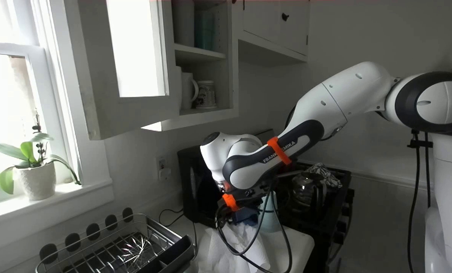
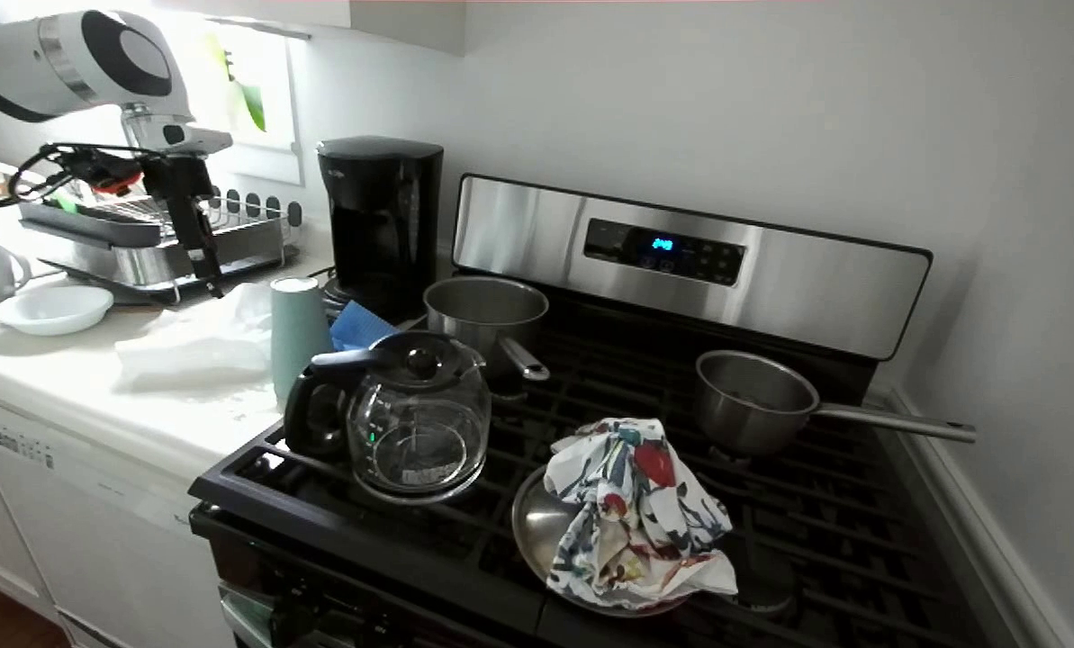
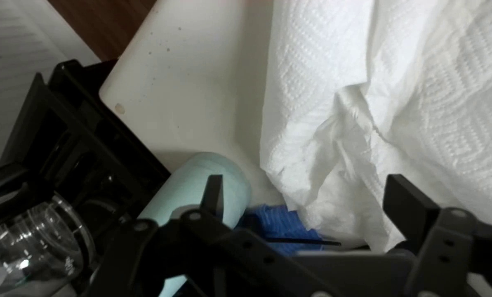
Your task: Use the paper towel to wipe the counter
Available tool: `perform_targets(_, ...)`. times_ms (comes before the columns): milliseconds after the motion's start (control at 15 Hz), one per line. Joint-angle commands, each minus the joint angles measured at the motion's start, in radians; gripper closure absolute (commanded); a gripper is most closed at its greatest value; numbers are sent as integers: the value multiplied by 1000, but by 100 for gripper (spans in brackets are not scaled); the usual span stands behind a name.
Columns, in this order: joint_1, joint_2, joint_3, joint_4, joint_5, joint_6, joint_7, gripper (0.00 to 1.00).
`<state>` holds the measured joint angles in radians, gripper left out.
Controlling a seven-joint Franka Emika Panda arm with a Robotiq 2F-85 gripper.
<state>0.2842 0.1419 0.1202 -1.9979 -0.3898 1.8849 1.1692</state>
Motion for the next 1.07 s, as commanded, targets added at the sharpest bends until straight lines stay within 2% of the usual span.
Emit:
perform_targets(0, -12, -69, 24, -24, -54, -31, -94, 0)
perform_targets(267, -31, -141, 28, -65, -36, 14, -136, 0)
perform_targets(467, -53, -175, 24, -57, 65, 19, -92, 0)
perform_targets(600, -61, -191, 29, -55, 97, 27, -108, 0)
perform_targets(800, -66, -215, 38, -63, 112, 37, -108, 0)
perform_targets(867, -68, -173, 40, -22, 84, 4, -108, 0)
perform_targets(1000, -68, -182, 45, -25, 89, 6, -108, 0)
